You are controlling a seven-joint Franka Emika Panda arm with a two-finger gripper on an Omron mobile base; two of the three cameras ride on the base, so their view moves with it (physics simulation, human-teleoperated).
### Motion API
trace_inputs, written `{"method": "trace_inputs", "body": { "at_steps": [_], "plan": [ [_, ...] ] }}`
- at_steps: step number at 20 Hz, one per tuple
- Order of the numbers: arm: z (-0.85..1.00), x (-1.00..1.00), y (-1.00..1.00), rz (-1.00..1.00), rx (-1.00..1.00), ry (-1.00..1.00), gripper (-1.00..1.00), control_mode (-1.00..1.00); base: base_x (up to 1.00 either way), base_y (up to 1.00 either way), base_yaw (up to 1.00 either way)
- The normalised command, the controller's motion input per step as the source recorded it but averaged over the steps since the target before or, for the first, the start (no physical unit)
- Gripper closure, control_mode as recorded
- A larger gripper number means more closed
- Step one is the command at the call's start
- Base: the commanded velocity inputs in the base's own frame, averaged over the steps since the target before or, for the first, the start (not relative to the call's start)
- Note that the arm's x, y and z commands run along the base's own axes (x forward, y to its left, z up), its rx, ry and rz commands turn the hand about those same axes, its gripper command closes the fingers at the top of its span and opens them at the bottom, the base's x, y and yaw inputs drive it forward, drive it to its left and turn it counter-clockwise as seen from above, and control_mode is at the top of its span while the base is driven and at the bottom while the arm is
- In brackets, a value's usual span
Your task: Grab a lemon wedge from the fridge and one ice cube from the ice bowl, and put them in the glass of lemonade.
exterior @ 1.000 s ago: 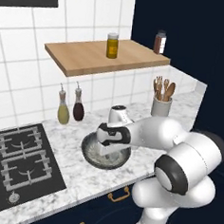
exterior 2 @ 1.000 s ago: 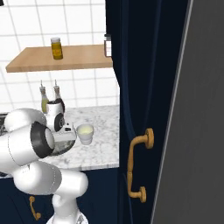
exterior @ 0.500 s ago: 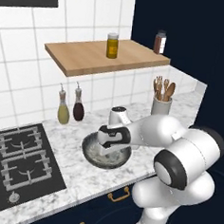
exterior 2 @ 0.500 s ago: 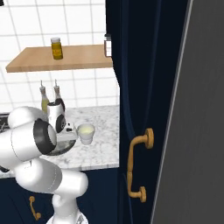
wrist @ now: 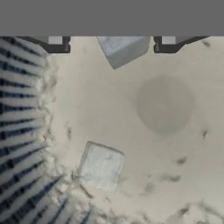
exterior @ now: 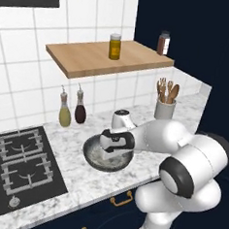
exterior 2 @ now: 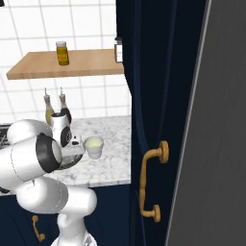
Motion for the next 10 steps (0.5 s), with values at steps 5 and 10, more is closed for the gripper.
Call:
{"method": "trace_inputs", "body": {
  "at_steps": [5, 10],
  "plan": [
    [0.0, -0.01, 0.0, 0.0, 0.0, -0.01, 1.0, -1.0, 0.0, 0.0, 0.0],
    [0.7, 0.0, -0.05, -0.05, 0.01, -0.11, 1.0, -1.0, 0.0, 0.0, 0.0]
  ]
}}
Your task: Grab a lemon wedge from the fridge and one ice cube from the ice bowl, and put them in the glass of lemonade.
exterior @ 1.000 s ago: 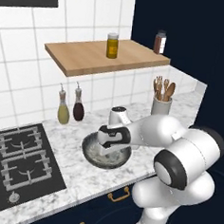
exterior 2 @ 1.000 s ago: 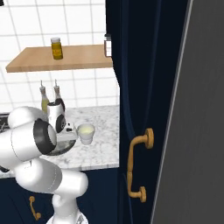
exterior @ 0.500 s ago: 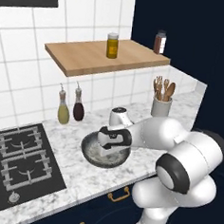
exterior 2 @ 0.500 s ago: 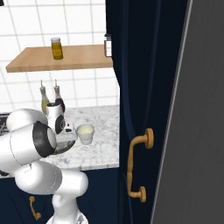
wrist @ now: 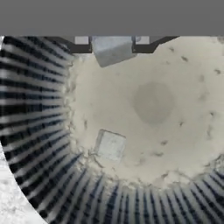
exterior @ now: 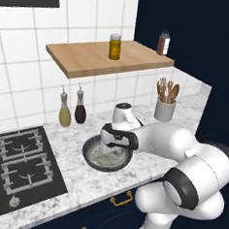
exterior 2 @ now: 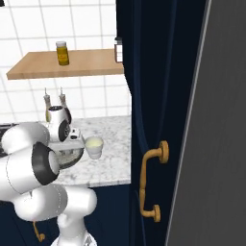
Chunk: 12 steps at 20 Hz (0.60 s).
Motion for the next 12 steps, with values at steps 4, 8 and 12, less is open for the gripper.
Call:
{"method": "trace_inputs", "body": {
  "at_steps": [4, 8, 12],
  "plan": [
    [1.0, 0.04, -0.26, -0.11, 0.0, -0.16, 1.0, -1.0, 0.0, 0.0, 0.0],
    [0.76, 0.27, -0.48, -0.15, 0.0, -0.09, 1.0, -1.0, 0.0, 0.0, 0.0],
    [0.06, 0.46, -0.54, -0.05, 0.04, 0.01, 1.0, -1.0, 0.0, 0.0, 0.0]
  ]
}}
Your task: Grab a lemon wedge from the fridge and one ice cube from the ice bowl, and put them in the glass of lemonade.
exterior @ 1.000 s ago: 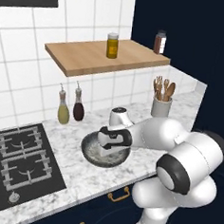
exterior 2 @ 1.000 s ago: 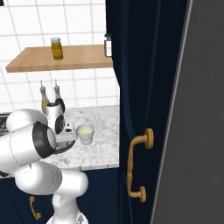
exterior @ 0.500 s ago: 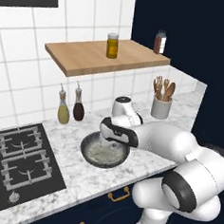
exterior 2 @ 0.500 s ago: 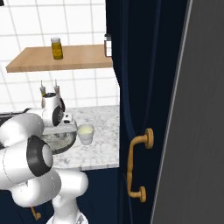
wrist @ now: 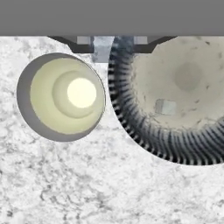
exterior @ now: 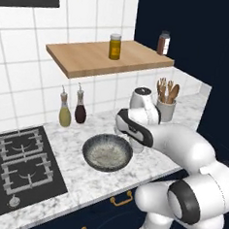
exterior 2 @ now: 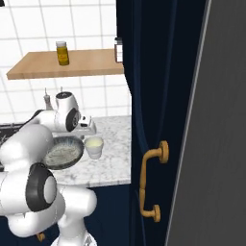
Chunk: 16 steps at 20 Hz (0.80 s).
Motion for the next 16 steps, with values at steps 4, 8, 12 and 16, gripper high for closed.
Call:
{"method": "trace_inputs", "body": {
  "at_steps": [4, 8, 12, 16],
  "plan": [
    [0.0, 0.73, -0.3, 0.03, 0.05, 0.14, 1.0, -1.0, 0.0, 0.0, 0.0],
    [-0.26, 0.34, -0.1, 0.0, 0.0, 0.02, 1.0, -1.0, 0.0, 0.0, 0.0],
    [-0.54, 0.12, -0.07, 0.0, 0.0, 0.0, 1.0, -1.0, 0.0, 0.0, 0.0],
    [-0.34, 0.0, -0.14, 0.0, 0.0, 0.0, 1.0, -1.0, 0.0, 0.0, 0.0]
  ]
}}
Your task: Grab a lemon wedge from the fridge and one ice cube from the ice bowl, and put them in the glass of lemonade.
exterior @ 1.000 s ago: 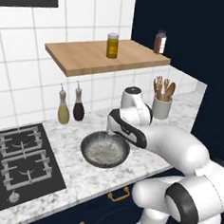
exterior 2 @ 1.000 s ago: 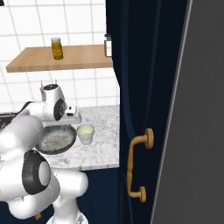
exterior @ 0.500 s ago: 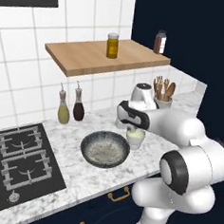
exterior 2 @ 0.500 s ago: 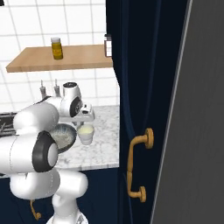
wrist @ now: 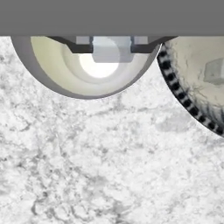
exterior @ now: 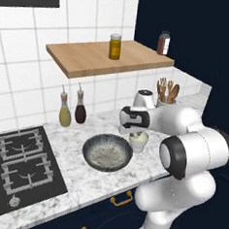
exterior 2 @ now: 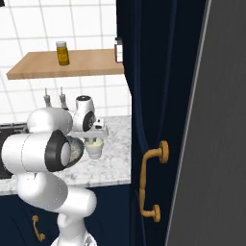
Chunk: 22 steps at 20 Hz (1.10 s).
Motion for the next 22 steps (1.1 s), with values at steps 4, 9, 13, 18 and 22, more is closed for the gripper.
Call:
{"method": "trace_inputs", "body": {
  "at_steps": [4, 9, 13, 18, 22],
  "plan": [
    [0.19, 0.0, -0.04, 0.0, 0.03, -0.03, -1.0, -1.0, 0.0, 0.0, 0.0],
    [0.87, 0.0, 0.0, 0.0, 0.0, -0.03, -1.0, -1.0, 0.0, 0.0, 0.0],
    [0.51, -0.79, -0.08, -0.05, 0.0, -0.2, -1.0, -1.0, 0.0, 0.0, 0.0],
    [0.16, -0.84, -0.25, -0.14, 0.04, -0.22, -1.0, -1.0, 0.0, 0.0, 0.0],
    [-0.02, -0.29, 0.0, 0.0, 0.0, 0.0, -1.0, 1.0, -0.25, 0.0, 0.0]
  ]
}}
